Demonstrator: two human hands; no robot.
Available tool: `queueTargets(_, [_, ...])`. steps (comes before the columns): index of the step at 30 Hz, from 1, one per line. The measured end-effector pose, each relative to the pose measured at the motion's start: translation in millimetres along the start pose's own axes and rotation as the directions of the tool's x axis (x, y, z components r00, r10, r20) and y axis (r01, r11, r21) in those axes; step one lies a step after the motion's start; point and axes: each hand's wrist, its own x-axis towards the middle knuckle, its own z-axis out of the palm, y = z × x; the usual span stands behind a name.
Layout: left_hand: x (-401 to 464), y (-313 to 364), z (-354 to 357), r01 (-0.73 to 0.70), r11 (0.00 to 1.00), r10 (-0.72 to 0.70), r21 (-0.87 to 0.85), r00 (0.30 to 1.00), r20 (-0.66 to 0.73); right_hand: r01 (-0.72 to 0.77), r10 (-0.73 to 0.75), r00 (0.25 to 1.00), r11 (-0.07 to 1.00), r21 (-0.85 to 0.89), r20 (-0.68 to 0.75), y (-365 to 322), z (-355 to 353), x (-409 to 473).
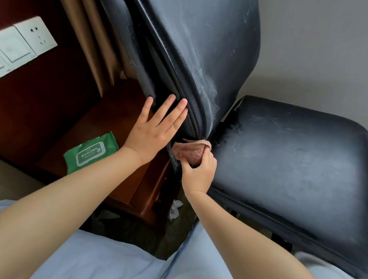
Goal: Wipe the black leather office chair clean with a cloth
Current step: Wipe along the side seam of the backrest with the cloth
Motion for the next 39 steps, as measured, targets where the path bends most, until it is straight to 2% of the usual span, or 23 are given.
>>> queueTargets(3, [-1.3, 0.8, 2.0, 0.006, 1.000, -0.006, -0.018, 1.000, -0.009, -0.093, 0.092, 0.995, 0.996, 0.011, 0.036, 7.7, 2.4, -1.4])
queueTargets(7, [-2.7, 1.5, 2.2, -0.005, 1.000, 0.005, -0.026, 1.000, -0.009, -0.253, 0.246, 0.953, 0.967, 0.018, 0.175, 21.4, 14.2, -3.5])
queueTargets(10, [-3.8, 0.6, 4.2, 0.000, 1.000, 0.000, -0.028, 1.000, 0.000, -0.325, 0.291, 0.912, 0.943, 0.077, 0.288, 21.7, 9.3, 3.5])
queueTargets(13, [-5.4, 2.2, 4.7, 0.000, 1.000, 0.001, -0.020, 1.000, 0.022, -0.323, 0.253, 0.894, 0.936, 0.140, 0.370, 21.5, -1.6, 9.8])
queueTargets(21, [-8.4, 5.9, 2.4, -0.027, 1.000, 0.027, -0.015, 1.000, 0.007, -0.283, 0.227, 0.928, 0.945, 0.163, 0.297, 19.7, -8.9, -3.9])
queueTargets(24, [-10.0, 6.8, 4.1, -0.021, 1.000, 0.022, -0.016, 1.000, 0.010, -0.248, 0.214, 0.937, 0.964, 0.092, 0.277, 22.3, -2.9, 0.9])
queueTargets(29, [-8.2, 10.2, 10.0, 0.015, 0.998, -0.016, -0.061, 1.000, -0.007, -0.183, 0.173, 0.931, 0.983, 0.002, 0.323, 30.7, 2.1, 12.2])
queueTargets(37, [-6.9, 12.9, 14.4, 0.020, 0.998, -0.021, -0.066, 1.000, -0.014, -0.220, 0.264, 0.861, 0.964, -0.149, 0.434, 41.0, -2.0, 23.9])
queueTargets(39, [-5.5, 12.9, 10.7, 0.018, 0.998, -0.018, -0.065, 1.000, 0.009, -0.202, 0.301, 0.829, 0.947, -0.249, 0.472, 42.7, -4.3, 29.7])
